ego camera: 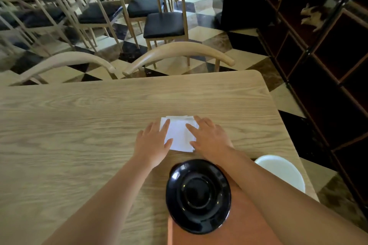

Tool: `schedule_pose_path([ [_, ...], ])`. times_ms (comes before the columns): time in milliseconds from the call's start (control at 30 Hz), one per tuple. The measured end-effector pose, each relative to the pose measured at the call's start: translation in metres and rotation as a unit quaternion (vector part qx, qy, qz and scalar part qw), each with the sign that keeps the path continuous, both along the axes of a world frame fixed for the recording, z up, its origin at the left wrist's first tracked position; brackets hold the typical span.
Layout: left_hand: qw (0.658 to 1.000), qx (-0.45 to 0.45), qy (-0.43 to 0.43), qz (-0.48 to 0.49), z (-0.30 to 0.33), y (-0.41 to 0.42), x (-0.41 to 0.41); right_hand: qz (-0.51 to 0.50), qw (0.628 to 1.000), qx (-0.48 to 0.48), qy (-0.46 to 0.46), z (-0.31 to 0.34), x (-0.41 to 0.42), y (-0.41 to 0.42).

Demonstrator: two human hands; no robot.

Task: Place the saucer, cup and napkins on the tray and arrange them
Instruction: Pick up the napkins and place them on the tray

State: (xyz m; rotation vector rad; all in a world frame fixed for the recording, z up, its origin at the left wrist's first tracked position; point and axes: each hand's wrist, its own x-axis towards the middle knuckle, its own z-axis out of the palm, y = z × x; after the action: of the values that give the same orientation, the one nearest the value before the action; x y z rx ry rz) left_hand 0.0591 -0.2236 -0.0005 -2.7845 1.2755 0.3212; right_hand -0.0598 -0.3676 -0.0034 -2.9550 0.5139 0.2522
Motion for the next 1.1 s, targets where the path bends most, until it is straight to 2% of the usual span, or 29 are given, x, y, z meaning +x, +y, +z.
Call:
schedule_pose_path([
  [100, 0.999, 0.023, 0.015, -0.016, -0.010, -0.008, 0.007, -0.019, 0.999, -0.004, 0.031, -0.014, 0.011, -0.001],
  [200, 0.999, 0.008, 0.051, -0.001, -0.018, -0.008, 0.007, -0.032, 0.999, 0.007, 0.041, -0.021, 0.012, 0.000],
  [367, 0.991, -0.084, 0.094, 0.045, -0.020, -0.010, 0.002, -0.082, 0.994, 0.049, 0.046, -0.022, 0.016, 0.008],
  [433, 0.975, -0.161, 0.138, 0.061, -0.019, -0.015, 0.001, -0.111, 0.990, 0.078, 0.029, -0.022, 0.017, 0.014],
  [533, 0.908, -0.303, 0.227, 0.177, -0.013, -0.014, 0.005, -0.151, 0.979, 0.134, -0.017, -0.021, 0.018, 0.019],
  [633, 0.831, -0.308, 0.337, 0.318, -0.011, -0.011, 0.014, -0.173, 0.967, 0.166, -0.084, -0.021, 0.018, 0.020],
  [700, 0.755, -0.315, 0.437, 0.373, -0.007, -0.009, 0.016, -0.197, 0.952, 0.199, -0.122, -0.024, 0.020, 0.021],
  [767, 0.685, -0.326, 0.511, 0.405, 0.002, -0.010, 0.014, -0.255, 0.917, 0.264, -0.157, -0.024, 0.021, 0.022],
  [800, 0.671, -0.332, 0.527, 0.401, 0.006, -0.010, 0.012, -0.290, 0.892, 0.299, -0.173, -0.023, 0.022, 0.022],
  [933, 0.680, -0.368, 0.544, 0.327, 0.030, -0.008, 0.001, -0.371, 0.760, 0.469, -0.253, -0.013, 0.017, 0.023],
  [1033, 0.658, -0.391, 0.587, 0.263, 0.050, 0.002, -0.014, -0.340, 0.717, 0.539, -0.282, 0.001, -0.001, 0.028],
  [1100, 0.624, -0.407, 0.624, 0.236, 0.061, 0.012, -0.025, -0.316, 0.681, 0.587, -0.302, 0.012, -0.019, 0.031],
])
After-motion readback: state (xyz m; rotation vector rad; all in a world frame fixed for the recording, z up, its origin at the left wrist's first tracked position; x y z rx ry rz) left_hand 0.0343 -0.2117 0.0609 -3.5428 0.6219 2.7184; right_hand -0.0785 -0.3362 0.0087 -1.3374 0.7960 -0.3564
